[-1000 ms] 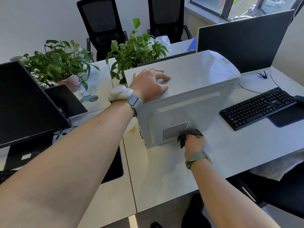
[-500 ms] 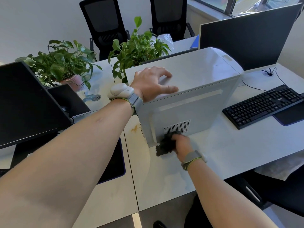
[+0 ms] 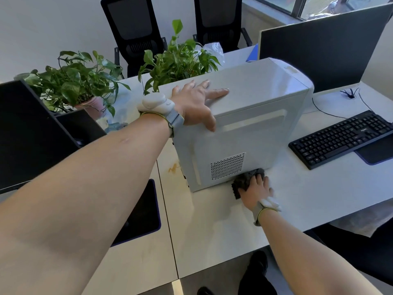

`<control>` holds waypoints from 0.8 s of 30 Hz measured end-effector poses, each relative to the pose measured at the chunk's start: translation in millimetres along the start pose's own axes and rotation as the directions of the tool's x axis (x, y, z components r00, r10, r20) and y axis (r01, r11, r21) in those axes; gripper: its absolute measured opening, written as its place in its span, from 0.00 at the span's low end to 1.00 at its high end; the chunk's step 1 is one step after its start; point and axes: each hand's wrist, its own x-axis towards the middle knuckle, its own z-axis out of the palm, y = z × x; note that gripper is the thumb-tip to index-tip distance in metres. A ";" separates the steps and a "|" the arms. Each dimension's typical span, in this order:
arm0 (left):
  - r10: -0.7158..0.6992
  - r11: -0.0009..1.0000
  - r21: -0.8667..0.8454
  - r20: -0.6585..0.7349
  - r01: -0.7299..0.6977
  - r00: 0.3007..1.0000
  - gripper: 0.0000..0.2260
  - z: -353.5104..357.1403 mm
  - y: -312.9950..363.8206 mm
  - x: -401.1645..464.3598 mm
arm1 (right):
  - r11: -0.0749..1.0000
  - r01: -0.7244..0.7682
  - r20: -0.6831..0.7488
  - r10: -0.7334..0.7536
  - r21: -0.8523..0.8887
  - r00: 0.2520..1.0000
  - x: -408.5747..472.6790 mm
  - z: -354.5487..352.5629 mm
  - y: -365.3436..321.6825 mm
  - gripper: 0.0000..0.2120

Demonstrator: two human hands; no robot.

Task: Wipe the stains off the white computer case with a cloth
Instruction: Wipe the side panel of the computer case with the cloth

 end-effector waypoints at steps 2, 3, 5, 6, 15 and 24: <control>-0.010 1.000 -0.028 0.008 0.011 1.000 0.49 -3.2 -2.3 4.3 | 0.999 -0.005 0.050 0.006 -0.034 0.999 -4.2 2.0 -15.4 0.37; -0.017 0.999 -0.038 0.008 0.017 1.000 0.49 -4.7 -3.1 5.0 | 0.999 -0.011 0.067 0.013 -0.037 0.998 -5.6 3.4 -23.4 0.36; -0.026 0.999 -0.042 0.001 0.026 1.000 0.49 -5.9 -4.2 6.7 | 0.998 0.000 0.070 0.004 -0.058 0.998 -8.9 11.4 -36.7 0.36; -0.022 0.999 -0.037 -0.002 0.022 1.000 0.49 -5.7 -4.0 7.2 | 0.996 0.044 0.067 -0.039 -0.077 0.997 -12.2 16.5 -44.7 0.34; 0.014 0.999 0.038 -0.027 -0.013 1.000 0.49 5.4 4.9 4.0 | 0.833 0.544 0.235 -0.510 -0.104 0.827 -33.3 42.1 -101.3 0.18; 0.016 1.000 0.020 -0.034 -0.015 0.999 0.49 5.9 5.2 4.1 | 0.992 0.025 0.080 -0.015 -0.127 0.997 31.3 -28.2 -17.1 0.21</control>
